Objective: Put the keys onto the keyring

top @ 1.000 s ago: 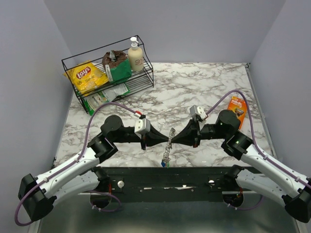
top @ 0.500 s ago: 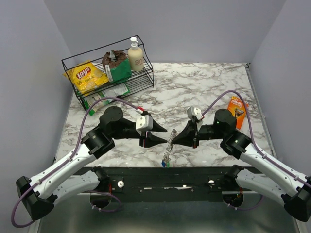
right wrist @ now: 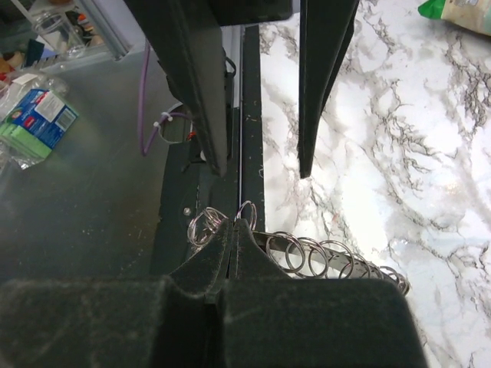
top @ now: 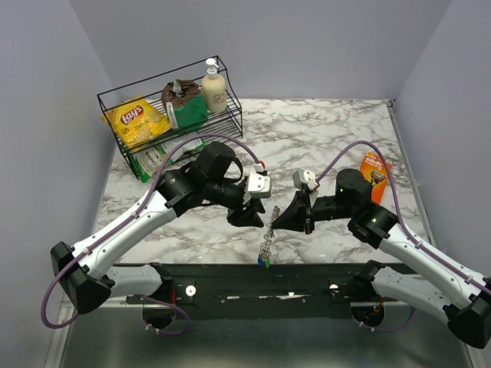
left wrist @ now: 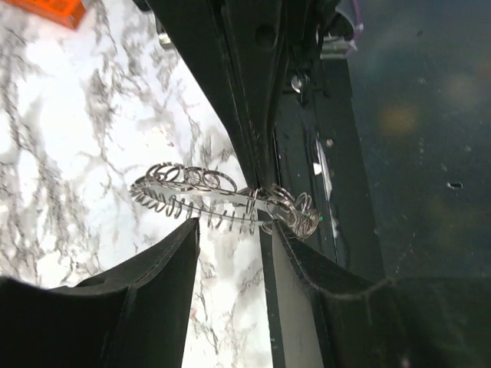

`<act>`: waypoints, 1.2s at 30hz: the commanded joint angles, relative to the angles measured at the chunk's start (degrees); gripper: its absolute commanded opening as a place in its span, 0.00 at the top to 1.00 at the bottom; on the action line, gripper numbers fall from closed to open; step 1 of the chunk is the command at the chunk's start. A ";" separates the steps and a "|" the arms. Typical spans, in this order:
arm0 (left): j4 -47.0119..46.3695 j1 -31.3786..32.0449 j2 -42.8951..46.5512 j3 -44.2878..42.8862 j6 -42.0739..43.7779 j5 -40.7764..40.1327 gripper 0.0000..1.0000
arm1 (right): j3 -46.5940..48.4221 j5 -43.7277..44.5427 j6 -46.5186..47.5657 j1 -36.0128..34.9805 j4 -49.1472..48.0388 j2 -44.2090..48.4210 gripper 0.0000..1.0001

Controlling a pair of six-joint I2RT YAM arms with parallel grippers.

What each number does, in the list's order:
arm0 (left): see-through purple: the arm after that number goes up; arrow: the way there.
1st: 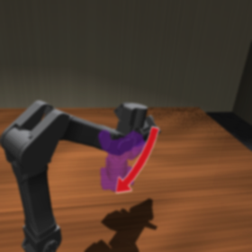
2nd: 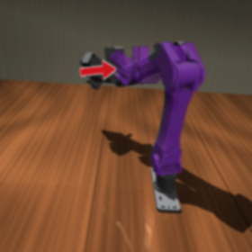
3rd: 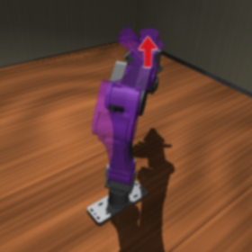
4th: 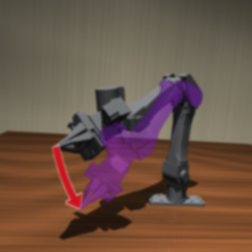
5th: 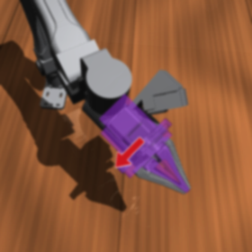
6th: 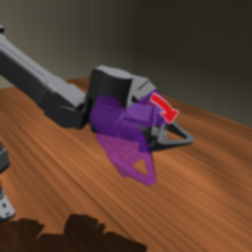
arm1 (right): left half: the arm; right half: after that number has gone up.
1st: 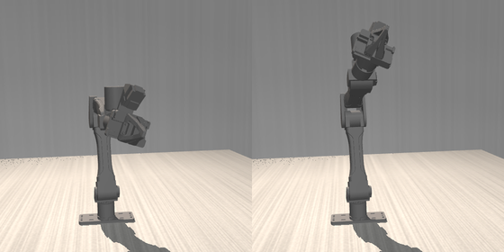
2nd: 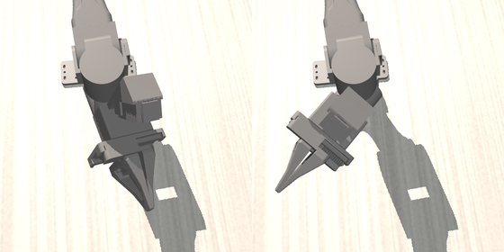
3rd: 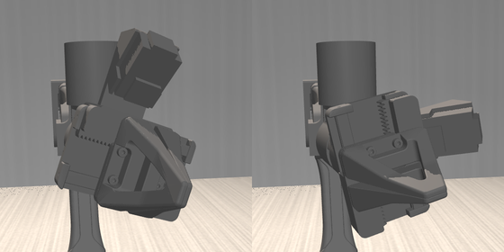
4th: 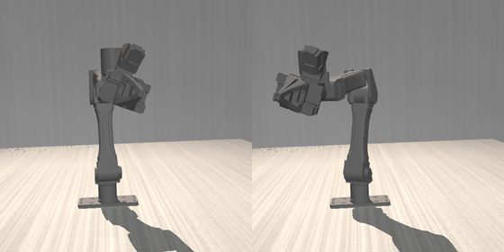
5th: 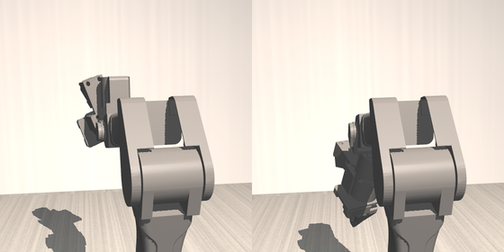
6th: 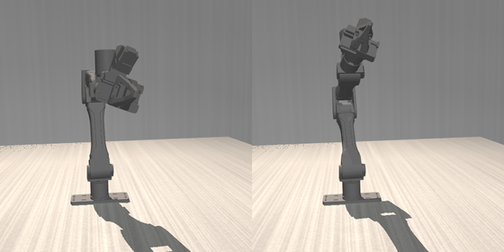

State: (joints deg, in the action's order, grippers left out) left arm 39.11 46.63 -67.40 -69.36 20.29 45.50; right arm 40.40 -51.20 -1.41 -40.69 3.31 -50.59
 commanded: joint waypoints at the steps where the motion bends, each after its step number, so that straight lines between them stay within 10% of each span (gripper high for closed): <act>1: 8.61 0.39 -2.21 -2.27 4.22 2.32 0.51 | 2.14 -1.62 0.88 -0.18 0.29 0.58 0.99; 36: 2.72 3.90 -7.22 -3.76 3.79 1.00 0.69 | 1.96 0.22 2.46 -0.18 0.29 1.02 0.99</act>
State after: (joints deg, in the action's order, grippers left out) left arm 42.26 49.91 -74.02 -71.66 23.97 46.54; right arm 40.40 -51.13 0.14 -40.69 4.40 -50.57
